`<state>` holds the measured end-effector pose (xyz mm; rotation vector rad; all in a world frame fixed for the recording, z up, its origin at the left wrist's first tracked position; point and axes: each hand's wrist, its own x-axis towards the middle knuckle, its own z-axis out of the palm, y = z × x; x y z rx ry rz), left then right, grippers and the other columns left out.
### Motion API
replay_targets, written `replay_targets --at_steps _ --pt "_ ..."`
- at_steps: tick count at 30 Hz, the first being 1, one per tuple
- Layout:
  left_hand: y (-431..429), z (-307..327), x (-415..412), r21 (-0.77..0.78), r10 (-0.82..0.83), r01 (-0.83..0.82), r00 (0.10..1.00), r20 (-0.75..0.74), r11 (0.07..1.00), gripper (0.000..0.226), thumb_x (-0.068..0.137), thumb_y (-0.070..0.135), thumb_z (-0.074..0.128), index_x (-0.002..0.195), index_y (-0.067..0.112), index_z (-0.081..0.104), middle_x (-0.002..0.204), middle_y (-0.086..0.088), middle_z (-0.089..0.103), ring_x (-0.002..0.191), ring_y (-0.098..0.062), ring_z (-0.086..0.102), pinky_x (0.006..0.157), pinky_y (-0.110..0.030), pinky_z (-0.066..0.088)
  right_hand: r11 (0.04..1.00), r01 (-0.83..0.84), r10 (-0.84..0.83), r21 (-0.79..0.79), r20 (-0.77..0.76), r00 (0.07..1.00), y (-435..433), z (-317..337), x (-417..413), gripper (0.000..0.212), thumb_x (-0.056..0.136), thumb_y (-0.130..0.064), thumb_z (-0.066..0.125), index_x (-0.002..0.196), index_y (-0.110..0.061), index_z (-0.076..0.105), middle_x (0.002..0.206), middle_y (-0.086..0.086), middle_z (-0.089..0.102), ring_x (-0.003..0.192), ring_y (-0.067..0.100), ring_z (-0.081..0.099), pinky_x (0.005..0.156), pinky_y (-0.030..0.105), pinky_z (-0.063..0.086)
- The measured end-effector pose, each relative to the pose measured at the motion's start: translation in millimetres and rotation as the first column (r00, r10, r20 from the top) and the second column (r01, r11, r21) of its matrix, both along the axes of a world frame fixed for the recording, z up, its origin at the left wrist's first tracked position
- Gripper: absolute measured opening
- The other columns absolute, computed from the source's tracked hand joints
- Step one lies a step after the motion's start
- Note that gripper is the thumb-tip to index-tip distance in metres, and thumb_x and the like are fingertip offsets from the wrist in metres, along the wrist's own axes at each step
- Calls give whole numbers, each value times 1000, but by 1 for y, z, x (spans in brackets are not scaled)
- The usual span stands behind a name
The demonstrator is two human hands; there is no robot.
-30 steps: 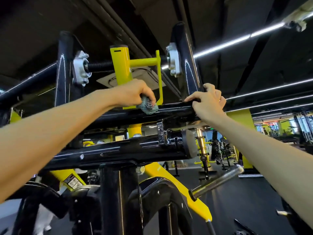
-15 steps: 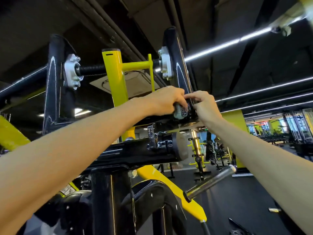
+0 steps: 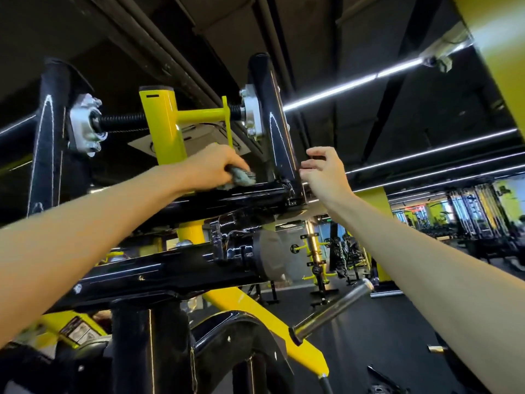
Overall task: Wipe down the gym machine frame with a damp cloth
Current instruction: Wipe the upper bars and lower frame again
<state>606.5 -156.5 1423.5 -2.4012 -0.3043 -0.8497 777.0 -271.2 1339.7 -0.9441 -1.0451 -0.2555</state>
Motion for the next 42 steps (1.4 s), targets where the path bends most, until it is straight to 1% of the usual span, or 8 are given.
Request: replay_targets --at_steps 5,12,18,22,26,32,38,42 --pt "-10 4 18 -24 60 -62 996 -62 998 30 88 1 58 115 9 68 107 -11 67 102 -25 60 83 -29 43 994 74 -73 -75 7 997 11 2 3 55 89 2 61 136 -15 38 94 -4 49 78 5 53 58 12 47" --pt "1 3 26 10 219 -219 975 -44 976 27 84 -7 49 104 0 66 101 -21 63 89 -33 56 74 -38 44 963 243 -230 -117 115 967 12 4 10 61 90 -6 63 142 -21 34 118 8 48 108 21 51 87 31 49" --pt "-12 -6 15 3 112 -112 988 102 994 11 87 7 56 95 5 64 89 -12 61 82 -28 59 64 -31 40 706 698 -679 125 399 615 18 20 -18 32 87 -5 61 117 -16 61 126 6 52 120 27 40 93 33 31" --pt "19 -21 -37 -42 275 -272 943 190 961 20 87 4 55 106 4 63 97 -10 57 99 -31 56 72 -33 39 860 511 -426 9 565 707 35 34 -55 25 90 -4 54 108 -12 70 112 8 67 110 25 57 99 39 44" --pt "49 -23 -116 -222 664 -627 690 288 747 30 94 12 52 119 -4 53 120 -27 55 109 -44 54 87 -43 45 823 505 -232 -260 658 716 42 43 -77 29 92 0 51 112 -10 69 120 12 63 115 25 56 89 23 42" --pt "9 -48 -43 26 289 -312 904 316 950 16 88 7 51 101 1 59 105 -21 62 104 -39 57 75 -39 38 794 484 -204 -367 590 782 51 50 -90 21 92 -6 58 107 -7 73 117 12 65 113 25 57 85 24 41" --pt "67 -55 -159 -173 557 -570 614 560 803 19 89 8 54 104 -1 61 105 -23 62 102 -39 57 81 -42 45 752 516 -184 -409 622 761 59 45 -109 29 96 -3 47 114 -4 70 124 15 63 121 29 54 94 26 40" --pt "45 -70 -129 -79 301 -308 788 538 948 28 88 7 54 114 8 65 112 -14 59 103 -29 53 77 -31 34 767 475 -172 -432 574 800 57 42 -109 31 96 -4 45 113 -8 71 122 12 65 117 25 56 87 20 37"
